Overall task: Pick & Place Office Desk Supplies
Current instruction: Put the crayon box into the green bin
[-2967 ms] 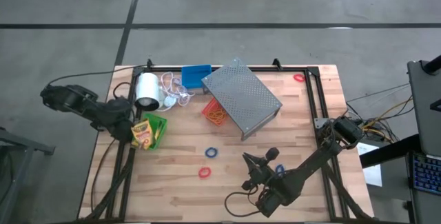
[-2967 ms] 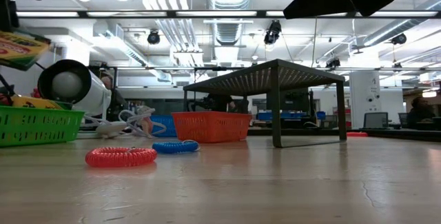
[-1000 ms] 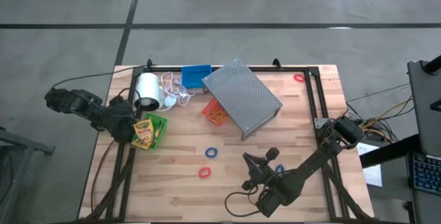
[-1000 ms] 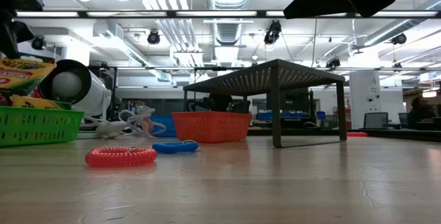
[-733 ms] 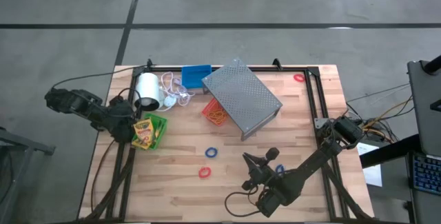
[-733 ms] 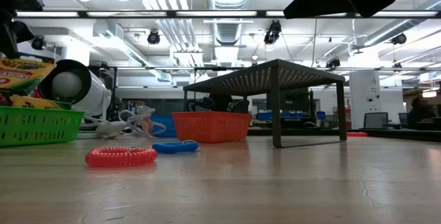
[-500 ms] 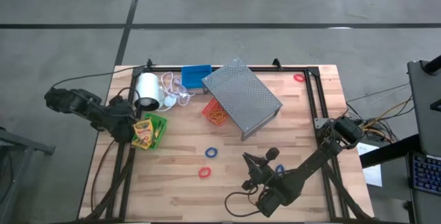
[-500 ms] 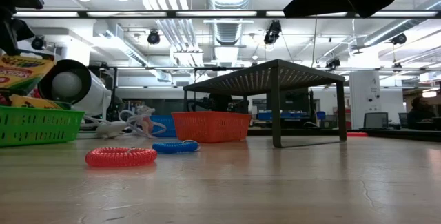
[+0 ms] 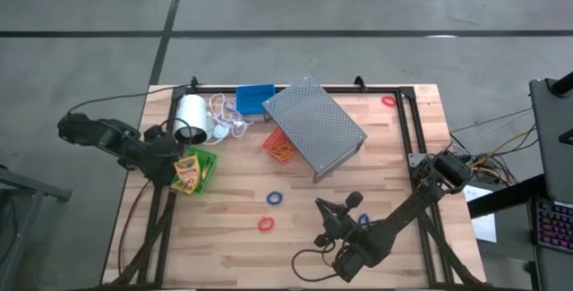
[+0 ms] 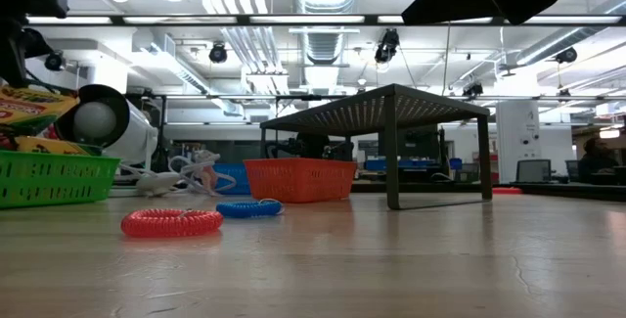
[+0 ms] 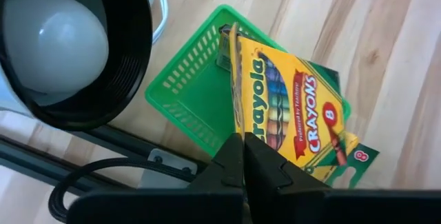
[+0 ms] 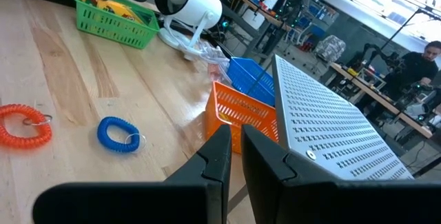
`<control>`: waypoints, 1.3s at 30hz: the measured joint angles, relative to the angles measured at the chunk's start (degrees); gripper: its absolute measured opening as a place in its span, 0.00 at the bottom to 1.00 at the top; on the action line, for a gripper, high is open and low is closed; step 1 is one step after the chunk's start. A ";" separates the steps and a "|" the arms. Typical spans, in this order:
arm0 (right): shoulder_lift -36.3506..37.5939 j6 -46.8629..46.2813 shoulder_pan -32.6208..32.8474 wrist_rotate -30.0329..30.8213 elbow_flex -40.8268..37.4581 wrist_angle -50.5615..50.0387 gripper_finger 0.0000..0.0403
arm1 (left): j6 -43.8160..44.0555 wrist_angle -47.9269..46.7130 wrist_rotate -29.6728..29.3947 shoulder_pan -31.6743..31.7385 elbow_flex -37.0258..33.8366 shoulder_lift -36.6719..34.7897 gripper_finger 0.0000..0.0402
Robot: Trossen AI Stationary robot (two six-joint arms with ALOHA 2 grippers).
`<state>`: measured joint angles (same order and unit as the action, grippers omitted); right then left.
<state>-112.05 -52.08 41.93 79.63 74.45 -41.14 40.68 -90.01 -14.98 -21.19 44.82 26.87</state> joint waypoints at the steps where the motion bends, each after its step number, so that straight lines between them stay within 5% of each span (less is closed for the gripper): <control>1: 0.00 -0.12 -0.12 -0.10 0.04 0.19 0.08 | -0.21 0.05 0.00 0.00 0.00 0.67 0.00; 6: -0.04 8.24 -2.04 -7.32 1.56 5.77 0.08 | -0.09 -0.02 0.01 0.00 1.04 3.05 0.00; 10: -0.07 35.32 -4.97 -18.16 1.80 22.83 0.06 | 0.21 -0.03 0.17 0.00 4.62 4.00 0.00; 14: -0.67 56.66 -7.76 -22.82 0.01 46.03 0.05 | 2.53 0.01 0.13 0.00 9.28 4.16 0.00; 17: -1.48 57.98 -10.55 -27.78 -0.32 49.20 0.04 | 5.10 0.04 0.04 -0.02 12.71 4.05 0.00; 23: -3.46 45.99 -18.64 -43.55 -0.69 49.24 0.04 | 6.41 0.71 -0.87 -0.02 17.48 4.05 0.00; 26: -3.54 51.11 -22.05 -51.39 -0.67 50.75 0.04 | 7.88 0.96 -0.87 -0.02 18.40 4.05 0.00; 32: -3.69 80.97 -23.53 -52.78 -0.66 61.62 0.04 | 8.68 0.77 -0.86 -0.02 18.69 3.99 0.00; 39: -3.67 78.86 -26.29 -52.48 -0.63 66.50 0.04 | 8.68 0.13 -0.66 -0.02 18.69 4.03 0.00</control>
<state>-115.72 26.78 15.65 27.15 73.82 25.36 49.36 -89.89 -15.64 -21.21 63.51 30.89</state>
